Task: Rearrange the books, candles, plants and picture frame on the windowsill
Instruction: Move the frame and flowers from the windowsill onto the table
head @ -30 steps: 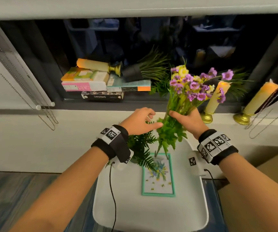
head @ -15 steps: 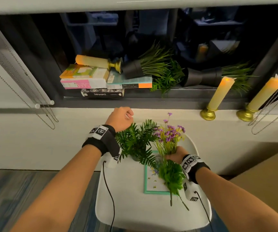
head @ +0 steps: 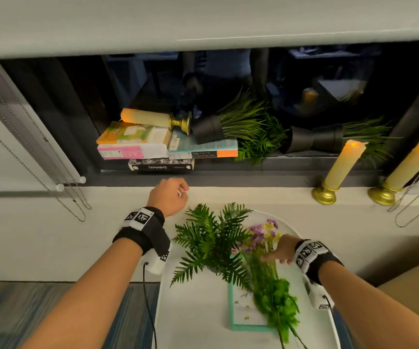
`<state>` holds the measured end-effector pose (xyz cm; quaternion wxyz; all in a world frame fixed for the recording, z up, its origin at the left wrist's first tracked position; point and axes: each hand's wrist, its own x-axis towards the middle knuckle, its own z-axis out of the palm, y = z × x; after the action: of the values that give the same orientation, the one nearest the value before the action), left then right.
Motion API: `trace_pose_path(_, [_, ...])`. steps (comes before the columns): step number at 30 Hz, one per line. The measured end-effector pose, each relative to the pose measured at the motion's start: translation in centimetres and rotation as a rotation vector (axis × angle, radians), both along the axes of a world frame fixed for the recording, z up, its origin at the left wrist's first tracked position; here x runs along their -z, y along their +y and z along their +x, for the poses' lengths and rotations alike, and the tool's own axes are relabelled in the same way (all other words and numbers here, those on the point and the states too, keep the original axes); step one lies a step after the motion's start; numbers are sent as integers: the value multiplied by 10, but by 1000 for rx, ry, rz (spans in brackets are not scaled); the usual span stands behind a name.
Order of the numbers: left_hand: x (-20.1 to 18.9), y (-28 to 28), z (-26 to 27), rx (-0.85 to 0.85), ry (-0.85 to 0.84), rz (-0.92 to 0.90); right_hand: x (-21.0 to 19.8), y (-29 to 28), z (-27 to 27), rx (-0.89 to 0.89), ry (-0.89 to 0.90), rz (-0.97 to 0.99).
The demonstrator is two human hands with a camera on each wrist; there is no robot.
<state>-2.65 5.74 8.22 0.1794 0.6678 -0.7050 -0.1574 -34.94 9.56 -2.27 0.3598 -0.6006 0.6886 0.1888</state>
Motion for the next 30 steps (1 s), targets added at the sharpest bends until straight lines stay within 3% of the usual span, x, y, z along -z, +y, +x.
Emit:
trace_pose_path(3, [-13,-19,2,23,37,-58,-52,-24,4,-66,8,-24])
trace_pose_path(7, [-39,-46,-9,87,22,-234,-117,-62,25,-79,-43,-298])
trace_pose_path(12, [-64,-86,-16,95,-96,-348,-159,-100,61,119,-418,-677])
trace_pose_path(15, [-73,-108,-21,122,-136,-326,-165,-120,86,153,-555,-705])
trace_pose_path(19, [-74,-127,-34,172,-193,-286,-163,-138,107,196,-587,-773])
trace_pose_path(25, [-67,-149,-44,171,-367,-276,-150,-149,111,165,-639,-773])
trace_pose_path(30, [-60,-156,-46,168,-434,-376,-146,-151,101,142,-663,-822])
